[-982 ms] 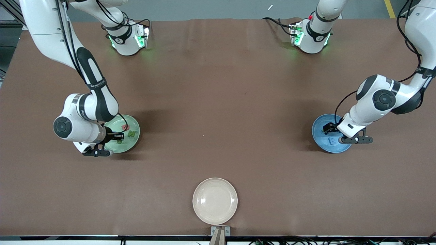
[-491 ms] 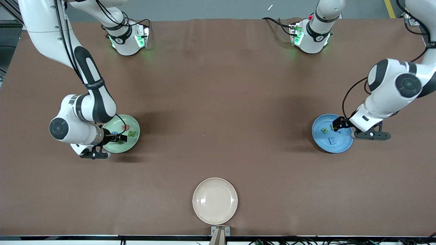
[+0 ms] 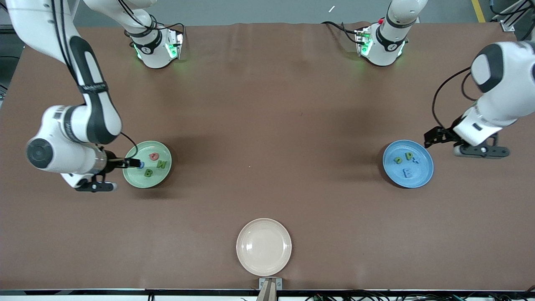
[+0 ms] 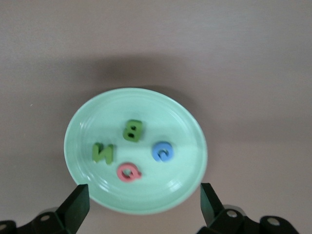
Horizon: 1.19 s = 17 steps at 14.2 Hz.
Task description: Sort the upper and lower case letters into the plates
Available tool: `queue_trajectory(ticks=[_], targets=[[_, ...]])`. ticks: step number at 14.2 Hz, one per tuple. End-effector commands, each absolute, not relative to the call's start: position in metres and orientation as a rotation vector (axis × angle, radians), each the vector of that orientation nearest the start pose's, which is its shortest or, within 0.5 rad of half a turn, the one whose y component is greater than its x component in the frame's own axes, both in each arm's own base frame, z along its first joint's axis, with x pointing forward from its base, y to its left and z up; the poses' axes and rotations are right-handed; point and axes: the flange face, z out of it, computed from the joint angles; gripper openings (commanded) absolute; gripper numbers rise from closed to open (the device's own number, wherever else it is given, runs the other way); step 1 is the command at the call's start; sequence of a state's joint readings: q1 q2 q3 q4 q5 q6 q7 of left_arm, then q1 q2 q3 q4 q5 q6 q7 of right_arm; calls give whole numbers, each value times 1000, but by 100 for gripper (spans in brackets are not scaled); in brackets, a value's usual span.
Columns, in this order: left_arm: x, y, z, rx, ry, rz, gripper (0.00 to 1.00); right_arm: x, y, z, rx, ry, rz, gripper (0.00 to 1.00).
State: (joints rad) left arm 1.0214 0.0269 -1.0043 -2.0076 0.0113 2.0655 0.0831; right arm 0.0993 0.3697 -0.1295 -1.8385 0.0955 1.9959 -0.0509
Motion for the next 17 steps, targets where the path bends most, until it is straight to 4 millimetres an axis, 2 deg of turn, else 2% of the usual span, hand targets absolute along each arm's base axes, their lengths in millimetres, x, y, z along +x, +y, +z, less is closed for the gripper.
queue_trajectory(ticks=[1,2,4,6,9,10,13,15,17], targets=[[568,25,529,-3181,86,-45,100,599,-22,391,-3071,41,314,100],[569,29,550,-3197,66,-52,100,600,-24,419,-3069,36,347,100],[566,31,580,-3194,59,-52,100,602,-33,469,-3102,27,411,100],[564,31,607,-3192,45,-75,100,600,-46,492,-3121,48,426,100],[560,31,637,-3191,50,-92,100,599,-59,515,-3123,77,388,100],[559,31,641,-3190,49,-99,100,599,-64,524,-3125,82,376,100],[558,29,642,-3186,51,-94,100,598,-82,534,-3122,29,357,100],[558,26,642,-3185,59,-93,100,599,-85,530,-3123,52,365,100],[558,14,642,-3183,98,-90,100,603,-87,534,-3126,55,344,100]])
